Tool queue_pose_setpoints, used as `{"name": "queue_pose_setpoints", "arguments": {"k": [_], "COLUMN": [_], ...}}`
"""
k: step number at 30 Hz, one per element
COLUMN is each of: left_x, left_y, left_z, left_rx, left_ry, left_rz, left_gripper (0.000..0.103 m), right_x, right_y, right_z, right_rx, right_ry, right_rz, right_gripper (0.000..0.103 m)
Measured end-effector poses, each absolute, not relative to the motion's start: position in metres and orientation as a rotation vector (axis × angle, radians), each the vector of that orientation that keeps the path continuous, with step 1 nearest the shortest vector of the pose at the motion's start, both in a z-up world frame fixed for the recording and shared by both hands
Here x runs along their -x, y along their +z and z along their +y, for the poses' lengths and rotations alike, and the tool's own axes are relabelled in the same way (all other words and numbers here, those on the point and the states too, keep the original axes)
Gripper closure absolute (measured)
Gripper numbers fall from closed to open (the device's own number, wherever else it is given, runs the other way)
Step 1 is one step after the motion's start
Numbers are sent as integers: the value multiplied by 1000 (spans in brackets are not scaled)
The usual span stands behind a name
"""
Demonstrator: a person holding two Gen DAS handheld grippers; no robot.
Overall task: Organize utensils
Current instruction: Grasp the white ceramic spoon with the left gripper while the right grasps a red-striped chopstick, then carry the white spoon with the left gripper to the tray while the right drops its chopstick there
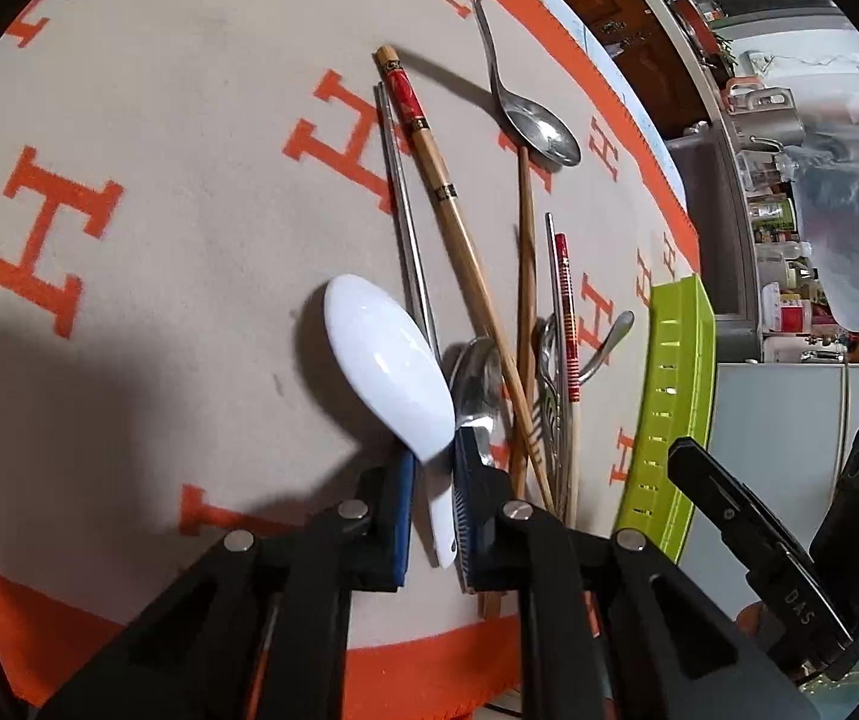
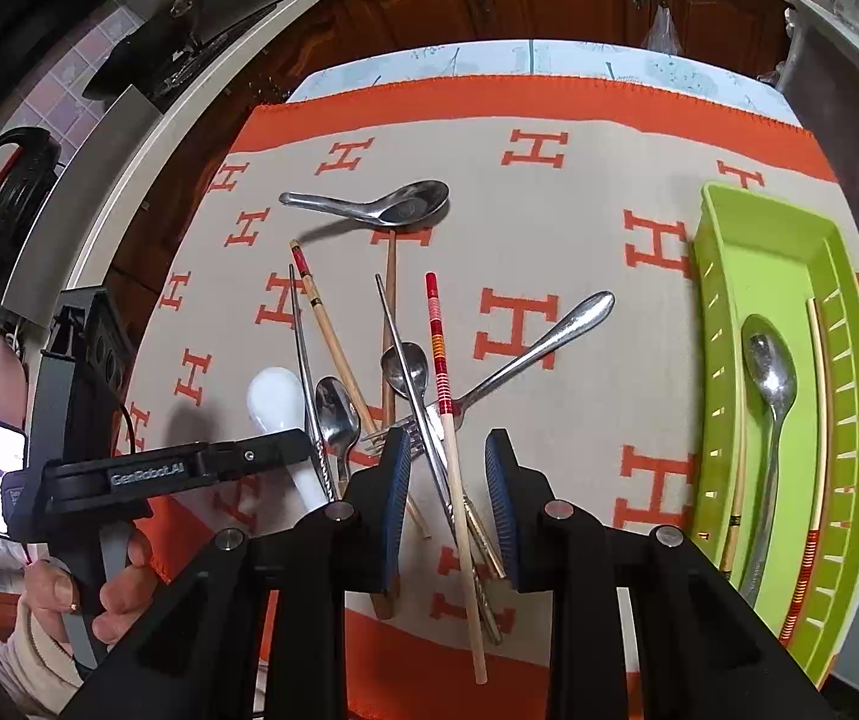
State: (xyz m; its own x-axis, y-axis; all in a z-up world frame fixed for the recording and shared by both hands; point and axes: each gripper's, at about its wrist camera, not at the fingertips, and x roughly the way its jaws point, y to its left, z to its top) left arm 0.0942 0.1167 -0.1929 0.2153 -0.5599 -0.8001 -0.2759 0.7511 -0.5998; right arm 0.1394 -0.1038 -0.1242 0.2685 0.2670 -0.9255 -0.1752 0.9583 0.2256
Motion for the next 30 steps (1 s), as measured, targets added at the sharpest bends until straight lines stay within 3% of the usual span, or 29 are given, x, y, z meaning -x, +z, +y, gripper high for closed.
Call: {"name": "queue_pose_setpoints", "arguments": {"k": [5, 15, 30], "left_x": [-104, -112, -113], "left_y": [-174, -181, -179], "left_z": [110, 109, 105], "left_rx": [562, 551, 528], "left_ry": [-126, -112, -96], "left_rz": [1338, 1374, 1362], "left_gripper": [96, 96, 95], "right_x": [-148, -163, -162], "right_y": [-141, -182, -189], "right_z": [-101, -88, -74], "right_rx": [-87, -51, 63], "right_ry": [326, 372, 376], "right_rz": [1303, 1384, 1379], "right_gripper": [83, 95, 97]}}
